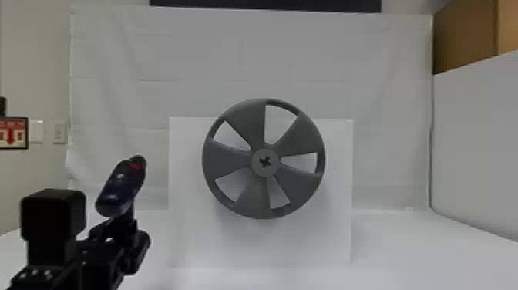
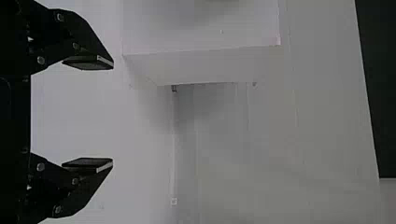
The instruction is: Grasp the drill and bring into the middle of wheel
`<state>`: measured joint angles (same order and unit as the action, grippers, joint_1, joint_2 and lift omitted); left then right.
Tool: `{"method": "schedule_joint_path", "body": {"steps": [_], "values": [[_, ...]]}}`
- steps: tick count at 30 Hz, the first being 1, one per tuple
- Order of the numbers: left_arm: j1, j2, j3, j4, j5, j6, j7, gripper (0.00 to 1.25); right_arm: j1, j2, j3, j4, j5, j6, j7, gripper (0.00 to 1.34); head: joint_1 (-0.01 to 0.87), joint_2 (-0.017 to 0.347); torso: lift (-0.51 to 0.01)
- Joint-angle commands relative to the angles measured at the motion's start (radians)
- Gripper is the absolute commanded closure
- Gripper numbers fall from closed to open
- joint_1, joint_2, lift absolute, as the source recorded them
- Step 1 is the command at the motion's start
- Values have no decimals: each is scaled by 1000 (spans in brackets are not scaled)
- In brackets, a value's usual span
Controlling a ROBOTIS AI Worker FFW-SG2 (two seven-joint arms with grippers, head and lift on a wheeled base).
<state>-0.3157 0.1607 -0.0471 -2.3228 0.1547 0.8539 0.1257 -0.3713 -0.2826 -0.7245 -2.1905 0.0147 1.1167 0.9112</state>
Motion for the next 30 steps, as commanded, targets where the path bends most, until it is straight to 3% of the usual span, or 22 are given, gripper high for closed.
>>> {"method": "schedule_joint_path", "body": {"steps": [1,8,30], "values": [[-10,11,-10,-69,49,103,0,1219,-1,-4,-12,0,-15,0,0,518,0,0,-406],[-48,11,-33,-69,143,166,-41,1219,2,-12,-19,-3,-27,2,0,518,0,0,-406],[-148,19,-206,-59,187,206,-41,1219,-1,-12,-1,-3,4,6,0,518,0,0,-406]]}}
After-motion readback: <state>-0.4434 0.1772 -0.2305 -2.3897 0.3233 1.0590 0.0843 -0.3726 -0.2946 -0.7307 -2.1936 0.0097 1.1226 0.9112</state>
